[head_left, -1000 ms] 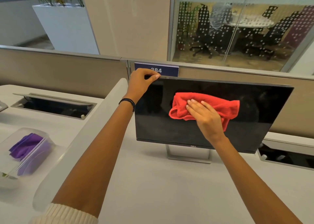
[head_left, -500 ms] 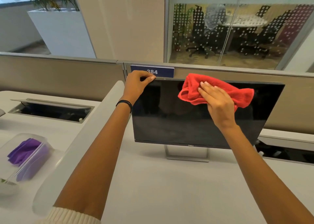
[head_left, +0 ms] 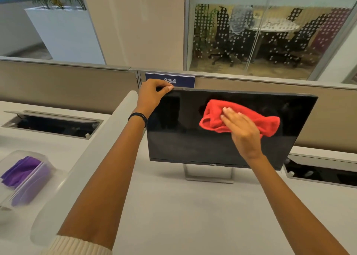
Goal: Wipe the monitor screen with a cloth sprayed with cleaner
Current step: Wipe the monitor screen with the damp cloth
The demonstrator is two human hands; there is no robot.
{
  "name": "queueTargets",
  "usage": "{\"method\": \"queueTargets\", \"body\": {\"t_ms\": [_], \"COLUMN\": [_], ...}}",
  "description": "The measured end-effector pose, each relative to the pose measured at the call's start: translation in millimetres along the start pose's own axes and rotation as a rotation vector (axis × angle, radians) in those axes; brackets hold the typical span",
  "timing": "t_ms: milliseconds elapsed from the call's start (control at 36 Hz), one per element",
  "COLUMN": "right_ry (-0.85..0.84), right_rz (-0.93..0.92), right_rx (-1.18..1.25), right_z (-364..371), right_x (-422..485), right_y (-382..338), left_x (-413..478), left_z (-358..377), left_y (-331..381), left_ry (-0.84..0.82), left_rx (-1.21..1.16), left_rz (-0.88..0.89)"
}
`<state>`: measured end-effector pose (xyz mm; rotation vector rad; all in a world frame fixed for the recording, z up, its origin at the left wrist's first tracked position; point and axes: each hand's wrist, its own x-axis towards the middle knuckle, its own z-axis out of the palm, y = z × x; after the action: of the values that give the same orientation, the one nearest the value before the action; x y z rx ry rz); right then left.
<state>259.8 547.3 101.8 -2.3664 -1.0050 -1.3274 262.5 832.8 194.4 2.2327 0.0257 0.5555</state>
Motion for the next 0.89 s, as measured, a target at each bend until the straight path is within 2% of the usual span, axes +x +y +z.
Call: {"method": "queueTargets", "body": {"t_ms": [111,250,556,639,806,889], "right_ry": [0.117,0.128,-0.17,-0.099,0.179,0.191], "right_rz": [0.142,0.262,-0.005,0.042,0.26,0.364], "right_rx": [-0.031,-0.026,0.031,0.03,-0.073,-0.051], "right_z": [-14,-14,11,2,-27,-31], "right_x": [19,17,-33,-28,2,6], "right_y": [15,10,-21,-13,22,28], "left_x": [-1,-2,-5,-7,-10,-9], "left_z": [-1,-1,-1,0,13,23], "left_y": [3,4,7,9,25,34], "left_ry": [-0.001,-0.007,0.0,0.014,-0.011,-0.04], "left_rx": [-0.006,-0.006,-0.004,0.044,0.155,0.129], "left_rz": [-0.003,-0.004,-0.002,0.011,0.116,0.153]}}
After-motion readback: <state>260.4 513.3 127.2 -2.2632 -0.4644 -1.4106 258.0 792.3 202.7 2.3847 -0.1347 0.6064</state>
